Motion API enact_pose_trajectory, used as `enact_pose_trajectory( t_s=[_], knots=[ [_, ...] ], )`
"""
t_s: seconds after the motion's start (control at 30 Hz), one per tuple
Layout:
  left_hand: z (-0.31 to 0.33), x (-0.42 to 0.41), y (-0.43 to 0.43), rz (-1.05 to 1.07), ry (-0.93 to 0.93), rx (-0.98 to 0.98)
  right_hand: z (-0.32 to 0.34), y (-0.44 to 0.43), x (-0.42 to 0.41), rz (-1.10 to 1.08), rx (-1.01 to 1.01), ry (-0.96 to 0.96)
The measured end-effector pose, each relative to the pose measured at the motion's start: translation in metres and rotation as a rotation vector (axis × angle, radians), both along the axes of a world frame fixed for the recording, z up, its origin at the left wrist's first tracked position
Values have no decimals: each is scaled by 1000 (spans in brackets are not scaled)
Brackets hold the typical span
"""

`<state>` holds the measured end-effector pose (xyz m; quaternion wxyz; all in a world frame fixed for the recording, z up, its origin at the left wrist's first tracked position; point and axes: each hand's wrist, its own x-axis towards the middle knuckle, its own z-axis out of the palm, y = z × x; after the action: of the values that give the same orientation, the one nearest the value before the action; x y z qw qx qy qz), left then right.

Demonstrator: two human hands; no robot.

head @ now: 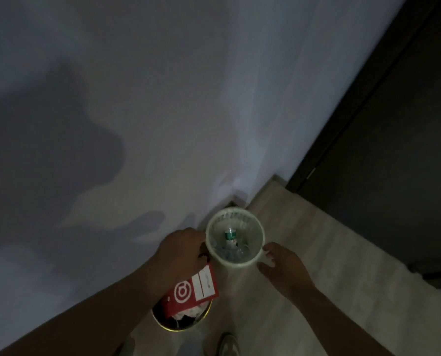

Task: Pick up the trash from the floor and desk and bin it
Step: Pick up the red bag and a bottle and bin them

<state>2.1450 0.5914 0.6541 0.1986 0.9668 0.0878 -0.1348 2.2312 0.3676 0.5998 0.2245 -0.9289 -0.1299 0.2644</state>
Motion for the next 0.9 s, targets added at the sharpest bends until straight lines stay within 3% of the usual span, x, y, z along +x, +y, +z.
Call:
enact_pose_trajectory(
  t_s=[0.2,0.5,0.7,0.9],
  knots=[
    [141,-47,40,-21,-170,67,161,42,-14,271,26,-265],
    [331,-134,76,85,-496,317,376,91,-65,536,244,-587],
    [401,-190,63,273,-640,436,454,114,-84,783,381,-771],
    [427,-231,31,536,-640,479,490,135,-99,1056,491,-804]
  ],
)
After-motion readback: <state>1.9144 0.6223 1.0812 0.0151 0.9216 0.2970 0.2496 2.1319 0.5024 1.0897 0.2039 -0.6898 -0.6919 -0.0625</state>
